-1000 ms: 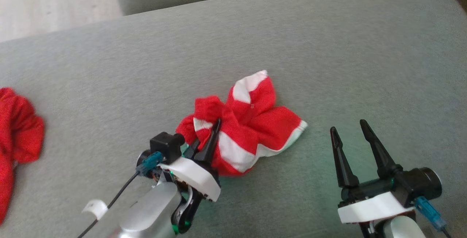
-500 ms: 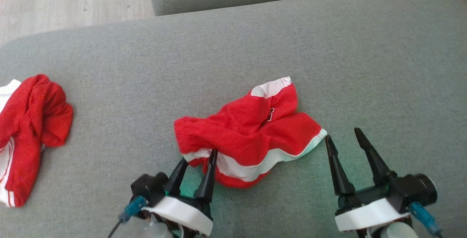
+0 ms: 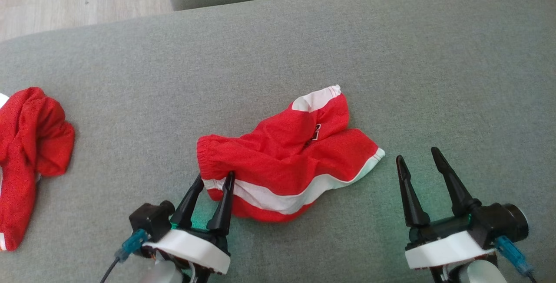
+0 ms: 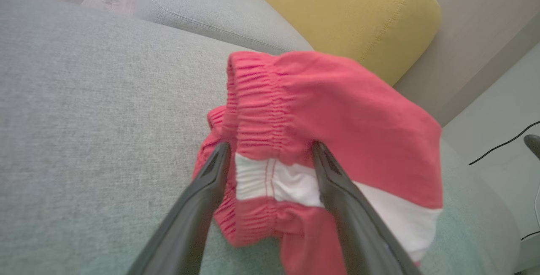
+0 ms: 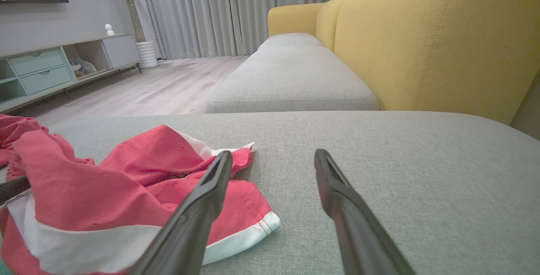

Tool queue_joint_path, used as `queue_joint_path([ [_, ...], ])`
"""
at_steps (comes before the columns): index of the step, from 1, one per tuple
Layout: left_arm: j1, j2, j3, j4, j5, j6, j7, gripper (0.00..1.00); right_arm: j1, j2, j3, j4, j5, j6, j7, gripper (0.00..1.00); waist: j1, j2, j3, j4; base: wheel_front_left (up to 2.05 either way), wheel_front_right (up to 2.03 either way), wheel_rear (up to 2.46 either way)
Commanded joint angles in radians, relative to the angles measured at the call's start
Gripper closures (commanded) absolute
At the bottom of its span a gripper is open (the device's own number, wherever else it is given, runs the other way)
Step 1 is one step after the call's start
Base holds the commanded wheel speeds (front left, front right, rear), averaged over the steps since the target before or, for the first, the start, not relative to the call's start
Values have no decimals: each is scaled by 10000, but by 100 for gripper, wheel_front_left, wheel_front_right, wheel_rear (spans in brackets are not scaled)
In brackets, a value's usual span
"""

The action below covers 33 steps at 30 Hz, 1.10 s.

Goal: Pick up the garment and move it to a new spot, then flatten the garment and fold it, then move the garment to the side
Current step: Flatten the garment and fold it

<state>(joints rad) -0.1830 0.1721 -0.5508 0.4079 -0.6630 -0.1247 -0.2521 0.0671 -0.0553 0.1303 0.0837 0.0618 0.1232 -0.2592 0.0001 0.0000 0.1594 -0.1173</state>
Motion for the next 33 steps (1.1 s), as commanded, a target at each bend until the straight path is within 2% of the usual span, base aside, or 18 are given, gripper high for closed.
queue_joint_path([
  [1, -174, 153, 315, -361, -32, -57, -96, 0, -293, -39, 201, -304, 40, 75, -26, 0, -1, 0, 15, -8, 0, 0, 0],
  [17, 514, 609, 101, -1366, -321, -59, -97, 0, -263, 1, 148, -255, 39, 75, -26, 0, -1, 0, 101, 20, 0, 0, 0],
  [19, 539, 627, 82, -1488, -306, -59, -97, 4, -280, 3, 159, -250, 34, 75, -26, 0, -1, 0, 134, 26, 0, 0, 0],
  [20, 562, 624, 66, -1552, -317, -59, -97, 8, -283, 4, 160, -245, 31, 75, -26, 0, -1, 0, 146, 28, 0, 0, 0],
  [21, 595, 627, 36, -1590, -347, -59, -97, 19, -282, 5, 160, -237, 27, 75, -26, 0, -1, 0, 152, 29, 0, 0, 0],
  [24, 679, 691, -155, -1642, -459, -59, -97, 62, -282, 7, 158, -207, 21, 75, -26, 0, -1, 0, 163, 18, 0, 0, 0],
  [27, 684, 776, -319, -1704, -555, -59, -97, 95, -277, 11, 149, -199, 14, 75, -26, 0, -1, 0, 160, 10, 0, 0, 0],
  [28, 679, 798, -368, -1726, -590, -59, -97, 100, -276, 13, 142, -196, 15, 75, -26, 0, -1, 0, 156, 13, 0, 0, 0],
  [33, 582, 973, -686, -1789, -673, -59, -97, 100, -287, 20, 119, -163, 27, 75, -26, 0, -1, 0, 117, 32, 0, 0, 0],
])
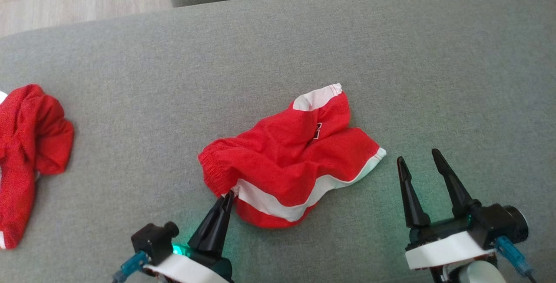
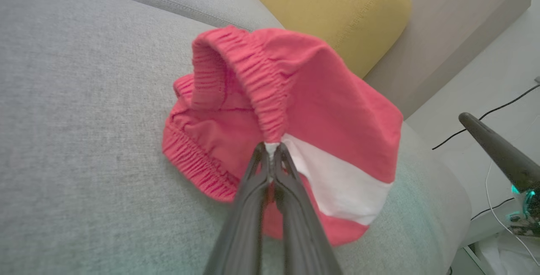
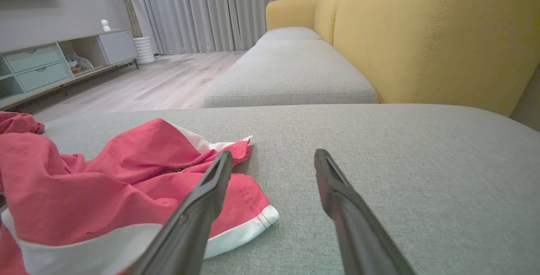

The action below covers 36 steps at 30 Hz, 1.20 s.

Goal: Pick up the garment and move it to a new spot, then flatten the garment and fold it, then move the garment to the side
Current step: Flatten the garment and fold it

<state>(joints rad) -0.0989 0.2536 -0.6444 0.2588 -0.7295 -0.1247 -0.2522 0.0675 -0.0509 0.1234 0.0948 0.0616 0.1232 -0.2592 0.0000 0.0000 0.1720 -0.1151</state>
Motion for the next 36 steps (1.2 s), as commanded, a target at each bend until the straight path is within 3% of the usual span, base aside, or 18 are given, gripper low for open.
queue_joint_path([
  [1, -292, 201, 194, -327, 23, -59, -95, 100, -289, -23, 171, -270, 31, 75, -26, 0, 0, 0, -23, 33, 0, 0, 0],
  [9, -288, 835, 1414, -820, 445, -59, -95, 100, -251, -85, 353, 703, 400, 75, -26, 0, 0, 0, -28, 456, 0, 0, 0],
  [17, -343, 1625, 2368, -1185, 667, -59, -95, 100, -1384, -736, 1659, 2589, 914, 75, -26, 0, 0, 0, 148, 739, 0, 0, 0],
  [24, -572, 1632, 2460, -1159, 693, -59, -95, 100, -1950, -1452, 2934, 2848, 1121, 75, -26, 0, 0, 0, 179, 929, 0, 0, 0],
  [31, -657, 1516, 2581, -1132, 696, -59, -95, 100, -1968, -1528, 2991, 2945, 1566, 75, -26, 0, 0, 0, 185, 1028, 0, 0, 0],
  [36, -628, 1568, 2533, -1054, 569, -59, -95, 100, -2260, -1547, 3680, 3406, 2293, 75, -26, 0, 0, 0, 67, 1016, 0, 0, 0],
])
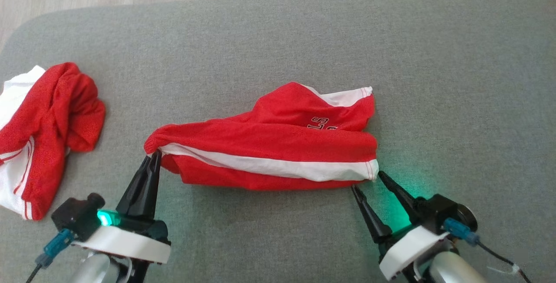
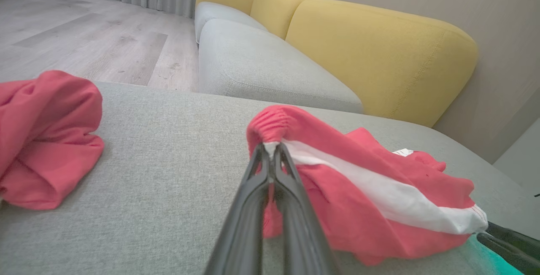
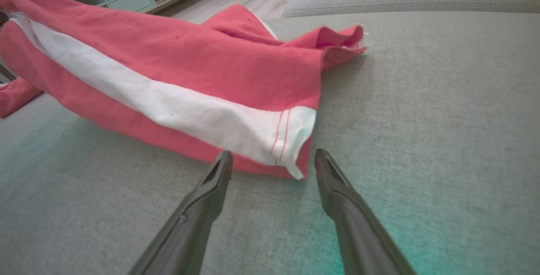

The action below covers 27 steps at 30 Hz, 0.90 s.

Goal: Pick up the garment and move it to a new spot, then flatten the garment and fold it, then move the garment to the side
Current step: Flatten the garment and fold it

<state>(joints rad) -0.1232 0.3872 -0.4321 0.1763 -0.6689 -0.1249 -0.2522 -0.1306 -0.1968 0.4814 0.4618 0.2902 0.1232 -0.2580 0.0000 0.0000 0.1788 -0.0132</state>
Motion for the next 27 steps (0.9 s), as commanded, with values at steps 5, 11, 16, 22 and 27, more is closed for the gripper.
queue_joint_path([
  [5, -386, 311, 270, -225, -171, -57, -95, 100, -517, -108, 541, -125, 428, 75, -38, 29, 0, 0, -79, -73, 0, 0, 0],
  [11, -488, 521, 176, -402, -157, -57, -95, 100, -824, -174, 916, -256, 785, 75, -38, 100, 0, 0, -91, -195, 0, 0, 0],
  [16, -1034, 959, -143, -731, 394, -57, -95, 100, -1349, -47, -21, -1423, 1018, 75, -38, 100, 0, 0, 41, -394, 0, 0, 0],
  [22, -3787, 1541, -888, -1116, 1026, -57, 197, 100, -3029, -551, -2066, -2787, 824, 75, -38, 100, 0, 0, 580, -530, 0, 0, 0],
  [27, -10448, 780, -2907, 89, 1356, -57, 631, 100, -7459, -2469, -4051, -1992, -379, 75, -38, 100, 0, 0, 1906, -1015, 0, 0, 0],
])
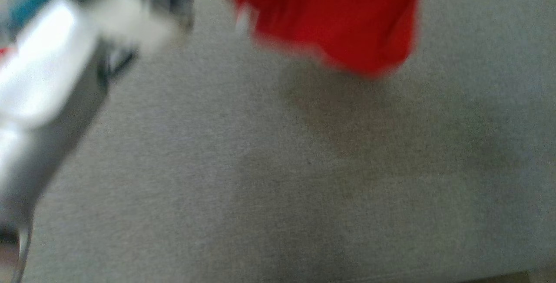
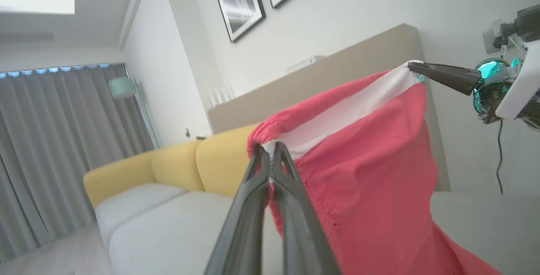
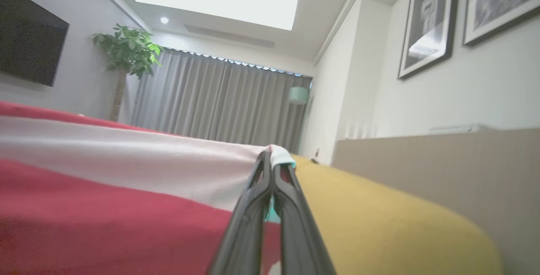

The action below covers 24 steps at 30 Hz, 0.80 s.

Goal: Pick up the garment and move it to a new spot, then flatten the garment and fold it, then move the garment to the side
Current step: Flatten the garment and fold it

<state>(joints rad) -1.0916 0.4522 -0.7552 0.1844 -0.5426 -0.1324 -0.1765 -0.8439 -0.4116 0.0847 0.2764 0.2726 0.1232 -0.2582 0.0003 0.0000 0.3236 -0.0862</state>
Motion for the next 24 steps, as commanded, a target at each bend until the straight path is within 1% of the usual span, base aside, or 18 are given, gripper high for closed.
queue_joint_path([
  [1, -1463, -155, 172, 406, 110, 17, -285, 100, -796, -506, -313, 0, -399, 75, -36, 100, -3, 0, 543, -341, 0, 0, 0],
  [3, -2690, -649, -61, 1088, 205, 17, -550, 100, -1596, -675, -703, 7, -598, 75, -36, 100, -3, 0, 765, -528, 0, 0, 0],
  [5, -3510, -993, -292, 1582, 298, 17, -731, 100, -2070, -722, -918, -219, -671, 75, -36, 100, -3, 0, 954, -726, 0, 0, 0],
  [6, -3510, -993, -292, 1582, 298, 17, -731, 100, -2070, -722, -918, -219, -671, 75, -36, 100, -3, 0, 954, -726, 0, 0, 0],
  [8, -3732, -1173, -624, 1880, 249, 17, -815, 100, -2103, -716, -1043, -488, -756, 75, -36, 100, -3, 0, 1039, -873, 0, 0, 0],
  [10, -3412, -1131, -1043, 1919, 161, 17, -841, 100, -1686, -619, -1003, -752, -730, 75, -36, 100, -3, 0, 1060, -986, 0, 0, 0],
  [14, -1614, -856, -1856, 1502, -51, 17, -848, 100, 200, -349, -823, -1106, -574, 75, -36, 100, -3, 0, 1066, -1013, 0, 0, 0],
  [16, -405, -852, -2357, 1363, -222, 17, -849, 100, 1423, -133, -1025, -1240, -526, 75, -36, 100, -3, 0, 1025, -931, 0, 0, 0],
  [17, 259, -942, -2467, 1257, -328, 17, -850, 100, 2093, 13, -1194, -1293, -514, 75, -36, 100, -3, 0, 983, -887, 0, 0, 0],
  [21, 2678, -1094, -3117, 895, -358, 17, -851, 100, 4614, 938, -2198, -1381, -303, 75, -35, 100, -3, 0, 817, -899, 0, 0, 0],
  [24, 4299, -1076, -3314, 534, -379, 17, -851, 100, 6255, 1400, -2847, -2051, -316, 75, 46, 100, -3, 0, 598, -987, 0, 0, 0],
])
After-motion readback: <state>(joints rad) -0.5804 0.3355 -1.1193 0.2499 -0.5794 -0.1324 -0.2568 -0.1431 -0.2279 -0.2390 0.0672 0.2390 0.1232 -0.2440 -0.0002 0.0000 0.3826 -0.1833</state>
